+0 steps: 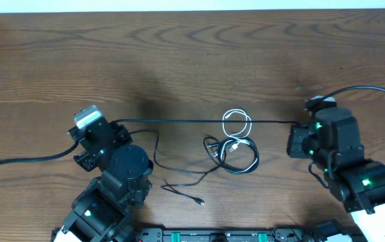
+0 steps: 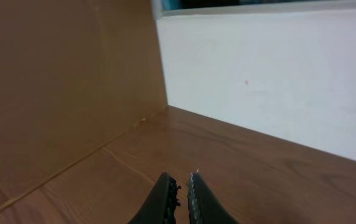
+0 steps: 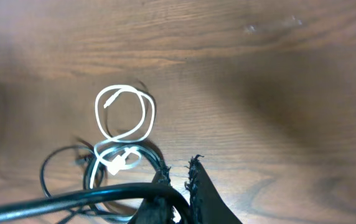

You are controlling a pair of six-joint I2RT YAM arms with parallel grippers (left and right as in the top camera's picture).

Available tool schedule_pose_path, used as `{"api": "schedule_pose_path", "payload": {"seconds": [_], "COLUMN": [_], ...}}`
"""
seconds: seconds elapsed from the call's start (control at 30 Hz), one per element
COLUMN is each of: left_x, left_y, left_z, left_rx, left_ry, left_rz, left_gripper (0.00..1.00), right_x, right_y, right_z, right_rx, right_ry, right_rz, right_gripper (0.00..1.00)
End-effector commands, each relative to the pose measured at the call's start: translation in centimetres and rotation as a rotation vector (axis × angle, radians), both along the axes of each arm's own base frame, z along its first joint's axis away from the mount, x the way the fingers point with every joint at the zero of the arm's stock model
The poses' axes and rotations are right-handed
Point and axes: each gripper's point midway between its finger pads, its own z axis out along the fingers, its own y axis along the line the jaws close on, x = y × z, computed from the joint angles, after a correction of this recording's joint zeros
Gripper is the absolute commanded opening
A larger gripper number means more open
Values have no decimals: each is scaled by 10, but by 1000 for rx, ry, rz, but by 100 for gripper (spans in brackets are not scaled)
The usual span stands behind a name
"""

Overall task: Untangle cables
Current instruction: 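Release the black cable and move both grippers outward to the sides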

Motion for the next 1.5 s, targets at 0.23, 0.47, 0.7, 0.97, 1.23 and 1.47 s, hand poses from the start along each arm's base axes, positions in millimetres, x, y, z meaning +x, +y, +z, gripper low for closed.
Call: {"api": "schedule_pose_path", "payload": {"seconds": [0.23, 0.47, 0.7, 0.97, 1.23, 1.47], "left_x": [-23, 2, 6, 20, 13, -8], "left_y": [34, 5, 1, -46, -119, -97], "left_z": [24, 15, -3, -53, -117, -191], "left_rx": [-110, -155, -192, -326, -654, -821], "left_ry": [-148, -111, -75, 123, 408, 593], "left_rz": [142, -65, -74, -328, -575, -176], "left_gripper": [8, 8, 15, 91, 92, 93], "right_x": [0, 1, -3, -8, -4, 6], "right_y": [-81, -61, 7, 34, 54, 32], "right_z": [-14, -16, -16, -41, -65, -72], "right_rx": [-18, 41, 342, 402, 344, 274], "right_ry": [34, 56, 145, 307, 375, 352], "right_rz": [-417, -313, -60, -31, 25, -56], "right_gripper": [79, 99, 98, 81, 82, 93]}}
